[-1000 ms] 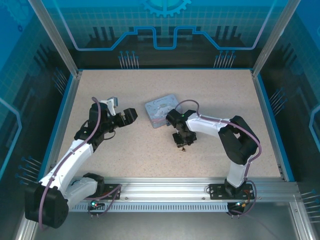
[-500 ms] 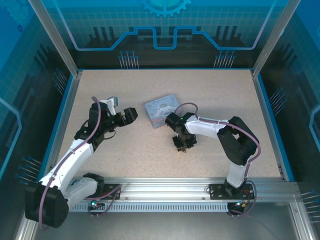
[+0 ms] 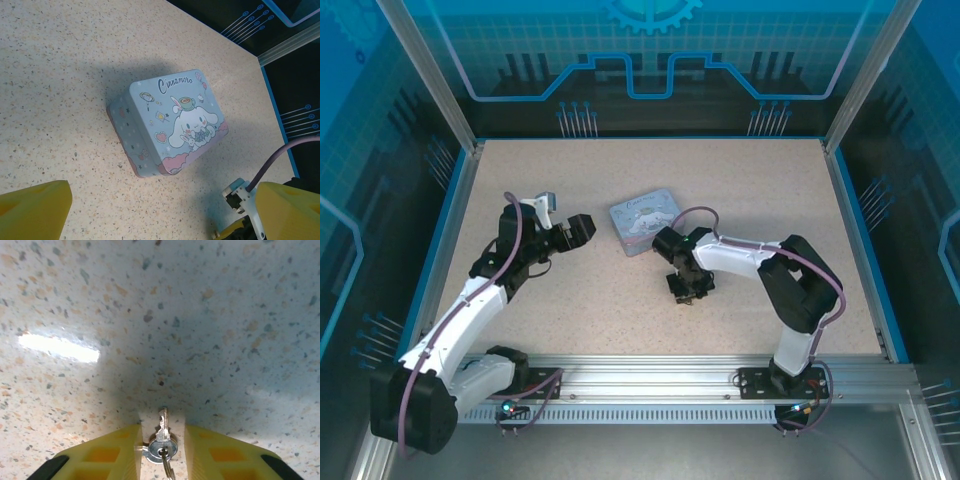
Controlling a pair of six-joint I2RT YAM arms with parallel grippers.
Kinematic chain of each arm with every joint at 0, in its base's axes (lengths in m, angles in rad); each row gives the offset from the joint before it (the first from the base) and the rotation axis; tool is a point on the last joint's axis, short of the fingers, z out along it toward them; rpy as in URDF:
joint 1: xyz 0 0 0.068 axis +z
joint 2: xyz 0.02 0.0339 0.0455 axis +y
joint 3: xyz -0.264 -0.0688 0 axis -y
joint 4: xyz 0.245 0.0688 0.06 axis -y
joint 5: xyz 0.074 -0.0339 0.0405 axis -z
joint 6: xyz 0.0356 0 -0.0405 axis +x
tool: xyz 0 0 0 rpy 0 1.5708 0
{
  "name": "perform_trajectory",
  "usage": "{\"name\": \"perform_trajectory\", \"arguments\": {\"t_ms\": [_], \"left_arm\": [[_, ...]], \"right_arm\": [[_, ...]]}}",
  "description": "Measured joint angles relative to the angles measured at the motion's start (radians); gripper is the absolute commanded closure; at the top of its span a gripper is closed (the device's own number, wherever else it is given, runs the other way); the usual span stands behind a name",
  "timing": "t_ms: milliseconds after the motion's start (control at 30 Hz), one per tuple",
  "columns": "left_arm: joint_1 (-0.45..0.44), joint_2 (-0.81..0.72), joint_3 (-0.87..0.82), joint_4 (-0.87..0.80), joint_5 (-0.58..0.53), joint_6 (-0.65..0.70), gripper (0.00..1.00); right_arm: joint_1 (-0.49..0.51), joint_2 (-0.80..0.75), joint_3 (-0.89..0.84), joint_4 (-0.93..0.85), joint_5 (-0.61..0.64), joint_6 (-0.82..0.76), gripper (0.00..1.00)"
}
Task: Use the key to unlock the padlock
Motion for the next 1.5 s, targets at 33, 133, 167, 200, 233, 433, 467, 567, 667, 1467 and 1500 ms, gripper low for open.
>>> {"name": "perform_trajectory", "arguments": {"t_ms": [33, 133, 167, 200, 233, 433, 467, 567, 667, 1467, 1500], "left_arm": [[0.000, 0.001, 0.000, 0.000, 0.000, 0.000, 0.04], [0.000, 0.002, 0.000, 0.000, 0.000, 0.000, 0.04], [0.000, 0.002, 0.000, 0.000, 0.000, 0.000, 0.04], [0.000, 0.002, 0.001, 0.000, 0.000, 0.000, 0.04], [0.000, 0.002, 0.002, 0.000, 0.000, 0.000, 0.04], [0.000, 0.002, 0.014, 0.000, 0.004, 0.000, 0.03], [0.000, 0.002, 0.015, 0.000, 0.006, 0.000, 0.03], [0.000, 0.002, 0.018, -0.001, 0.008, 0.000, 0.03], [0.000, 0.002, 0.018, -0.001, 0.015, 0.000, 0.03], [0.000, -0.055, 0.018, -0.029, 0.026, 0.008, 0.01], [0.000, -0.055, 0.018, -0.028, 0.026, 0.008, 0.01]], "right_arm": [[0.000, -0.002, -0.003, 0.003, 0.000, 0.001, 0.74], [0.000, -0.009, -0.014, 0.019, -0.008, 0.005, 0.75], [0.000, -0.010, -0.017, 0.023, -0.011, 0.005, 0.75], [0.000, -0.012, -0.019, 0.025, -0.012, 0.005, 0.76], [0.000, -0.014, -0.022, 0.027, -0.012, 0.007, 0.76], [0.000, -0.029, -0.040, 0.050, -0.018, 0.016, 0.83], [0.000, -0.032, -0.044, 0.054, -0.019, 0.016, 0.84], [0.000, -0.037, -0.047, 0.059, -0.020, 0.015, 0.86], [-0.001, -0.048, -0.055, 0.064, -0.023, 0.000, 0.88], [-0.079, -0.206, -0.103, 0.070, -0.029, -0.103, 0.65], [-0.101, -0.237, -0.115, 0.060, -0.019, -0.097, 0.62]]}}
